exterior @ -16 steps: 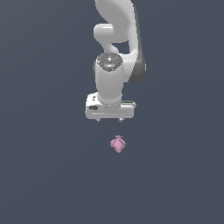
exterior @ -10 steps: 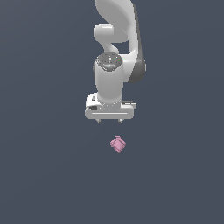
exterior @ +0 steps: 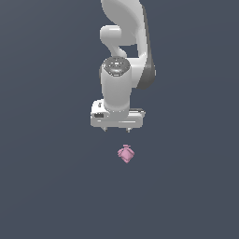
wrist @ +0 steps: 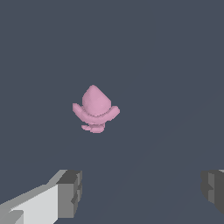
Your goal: Pick up the object and move it to a goal position.
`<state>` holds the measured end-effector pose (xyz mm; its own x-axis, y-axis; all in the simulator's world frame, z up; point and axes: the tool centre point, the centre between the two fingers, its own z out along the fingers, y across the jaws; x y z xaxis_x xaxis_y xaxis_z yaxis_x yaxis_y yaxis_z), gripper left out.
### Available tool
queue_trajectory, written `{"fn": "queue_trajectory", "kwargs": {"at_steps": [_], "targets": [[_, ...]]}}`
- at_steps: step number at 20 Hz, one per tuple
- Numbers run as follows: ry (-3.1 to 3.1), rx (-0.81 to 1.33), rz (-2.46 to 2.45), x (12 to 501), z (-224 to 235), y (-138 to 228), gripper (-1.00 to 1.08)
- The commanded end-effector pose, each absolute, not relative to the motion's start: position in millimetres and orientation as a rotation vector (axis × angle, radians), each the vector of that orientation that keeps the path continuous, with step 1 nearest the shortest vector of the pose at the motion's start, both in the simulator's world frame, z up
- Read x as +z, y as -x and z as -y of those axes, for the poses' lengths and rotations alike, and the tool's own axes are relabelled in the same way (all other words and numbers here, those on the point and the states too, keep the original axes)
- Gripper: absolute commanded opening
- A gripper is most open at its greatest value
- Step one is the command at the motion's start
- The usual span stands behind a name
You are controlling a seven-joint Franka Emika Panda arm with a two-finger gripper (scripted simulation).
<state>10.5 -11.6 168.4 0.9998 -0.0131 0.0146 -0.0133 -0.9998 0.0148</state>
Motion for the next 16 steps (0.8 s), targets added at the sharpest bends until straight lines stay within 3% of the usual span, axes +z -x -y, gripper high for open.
{"fn": "queue_trajectory", "kwargs": {"at_steps": [1,16], "targets": [[-3.127,0.022,0.035,167,11,-11,1.0],[-3.113,0.012,0.407,144,-3,-29,1.0]]}}
